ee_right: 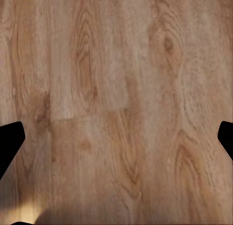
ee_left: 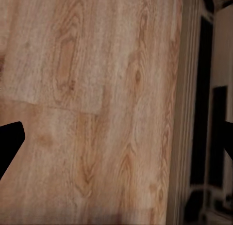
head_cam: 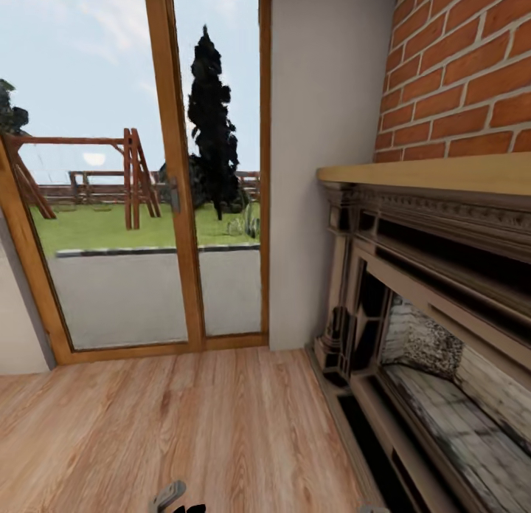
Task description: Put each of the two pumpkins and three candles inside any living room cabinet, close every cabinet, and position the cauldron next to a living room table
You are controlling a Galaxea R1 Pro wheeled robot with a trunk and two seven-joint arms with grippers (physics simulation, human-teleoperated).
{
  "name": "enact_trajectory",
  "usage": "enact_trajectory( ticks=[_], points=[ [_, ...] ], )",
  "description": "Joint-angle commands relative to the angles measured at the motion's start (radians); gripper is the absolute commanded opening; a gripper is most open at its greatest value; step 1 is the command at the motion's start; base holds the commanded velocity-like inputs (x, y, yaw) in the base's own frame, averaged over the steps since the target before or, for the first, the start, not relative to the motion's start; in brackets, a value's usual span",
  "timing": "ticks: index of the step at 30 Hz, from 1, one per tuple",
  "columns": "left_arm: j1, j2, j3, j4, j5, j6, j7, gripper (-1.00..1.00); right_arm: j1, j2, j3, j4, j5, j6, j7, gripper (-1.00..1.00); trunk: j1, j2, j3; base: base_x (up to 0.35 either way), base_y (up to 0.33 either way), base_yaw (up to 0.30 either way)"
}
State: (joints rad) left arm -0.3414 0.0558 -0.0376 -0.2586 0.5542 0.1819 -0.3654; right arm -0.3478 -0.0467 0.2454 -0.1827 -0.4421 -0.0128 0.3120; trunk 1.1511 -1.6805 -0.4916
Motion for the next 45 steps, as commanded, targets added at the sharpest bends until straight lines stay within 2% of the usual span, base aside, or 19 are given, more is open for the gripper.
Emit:
enact_trajectory(
  ticks=[1, 13, 19, 30, 45],
  points=[
    [-0.001, 0.000, -0.004, -0.001, 0.010, 0.007, -0.001, 1.00, 0.000, -0.001, 0.008, 0.000, -0.010, -0.002, 0.002, 1.00, 0.000, -0.001, -0.001, 0.301, -0.164, 0.293],
    [-0.001, 0.000, -0.004, -0.001, 0.010, 0.006, -0.001, 1.00, 0.000, -0.001, 0.008, -0.001, -0.010, -0.001, 0.002, 1.00, 0.000, -0.001, -0.001, 0.272, -0.143, 0.223],
    [-0.001, 0.000, -0.004, -0.001, 0.010, 0.005, -0.001, 1.00, 0.000, -0.001, 0.008, 0.000, -0.010, -0.002, 0.002, 1.00, 0.000, -0.001, -0.001, 0.041, -0.018, 0.093],
    [-0.001, -0.001, -0.004, -0.001, 0.010, 0.005, -0.001, 1.00, 0.000, 0.000, 0.008, 0.000, -0.010, -0.002, 0.002, 1.00, 0.000, -0.001, -0.001, 0.002, -0.001, 0.256],
    [-0.001, 0.001, -0.003, -0.001, 0.010, 0.006, 0.000, 1.00, 0.000, 0.001, 0.009, 0.000, -0.010, -0.002, 0.002, 1.00, 0.000, -0.001, -0.001, 0.081, 0.000, 0.032]
  ],
)
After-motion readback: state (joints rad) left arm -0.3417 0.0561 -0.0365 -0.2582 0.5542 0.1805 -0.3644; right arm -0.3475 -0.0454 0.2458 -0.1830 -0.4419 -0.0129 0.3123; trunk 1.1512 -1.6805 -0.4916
